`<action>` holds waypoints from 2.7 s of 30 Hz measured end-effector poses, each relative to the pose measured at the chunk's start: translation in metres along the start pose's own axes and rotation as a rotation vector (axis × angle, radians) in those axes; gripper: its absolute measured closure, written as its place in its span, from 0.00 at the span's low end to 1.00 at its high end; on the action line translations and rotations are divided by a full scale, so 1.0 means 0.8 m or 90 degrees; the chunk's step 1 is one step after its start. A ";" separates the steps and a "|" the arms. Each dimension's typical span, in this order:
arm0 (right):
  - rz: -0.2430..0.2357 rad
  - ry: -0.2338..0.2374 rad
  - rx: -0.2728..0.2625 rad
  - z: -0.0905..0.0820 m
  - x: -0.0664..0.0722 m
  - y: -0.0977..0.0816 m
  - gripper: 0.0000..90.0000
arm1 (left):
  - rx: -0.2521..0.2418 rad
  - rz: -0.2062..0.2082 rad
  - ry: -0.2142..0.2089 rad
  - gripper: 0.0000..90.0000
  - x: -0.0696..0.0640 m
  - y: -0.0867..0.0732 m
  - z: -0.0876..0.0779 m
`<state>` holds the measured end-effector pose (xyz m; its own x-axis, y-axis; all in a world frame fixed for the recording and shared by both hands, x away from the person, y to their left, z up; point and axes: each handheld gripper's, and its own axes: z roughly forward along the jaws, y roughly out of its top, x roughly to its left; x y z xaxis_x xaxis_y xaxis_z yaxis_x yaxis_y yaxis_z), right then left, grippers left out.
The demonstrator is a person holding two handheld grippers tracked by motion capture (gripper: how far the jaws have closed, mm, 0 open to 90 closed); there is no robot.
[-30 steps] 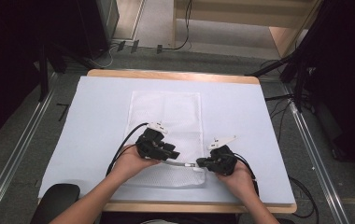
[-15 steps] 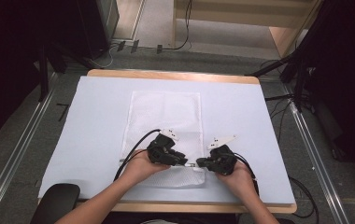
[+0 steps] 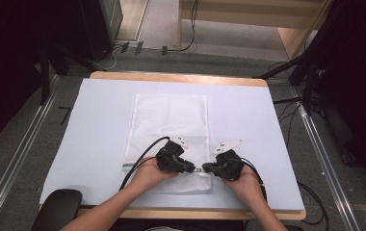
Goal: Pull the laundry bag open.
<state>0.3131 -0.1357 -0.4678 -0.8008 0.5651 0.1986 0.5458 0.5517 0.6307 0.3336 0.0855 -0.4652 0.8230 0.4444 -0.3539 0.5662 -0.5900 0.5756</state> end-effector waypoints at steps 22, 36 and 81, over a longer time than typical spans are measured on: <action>0.003 -0.001 -0.001 0.000 0.001 -0.001 1.00 | 0.003 0.015 -0.010 0.98 -0.011 0.000 0.009; -0.013 0.007 -0.007 0.000 -0.002 -0.003 1.00 | 0.009 -0.025 -0.039 0.98 0.005 0.001 -0.007; -0.052 0.039 0.005 0.000 -0.010 0.001 1.00 | 0.027 -0.086 -0.015 0.98 0.033 -0.039 -0.102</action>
<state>0.3195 -0.1396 -0.4692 -0.8560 0.4794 0.1932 0.4801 0.5989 0.6410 0.3339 0.1706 -0.4319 0.7396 0.5059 -0.4438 0.6730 -0.5536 0.4905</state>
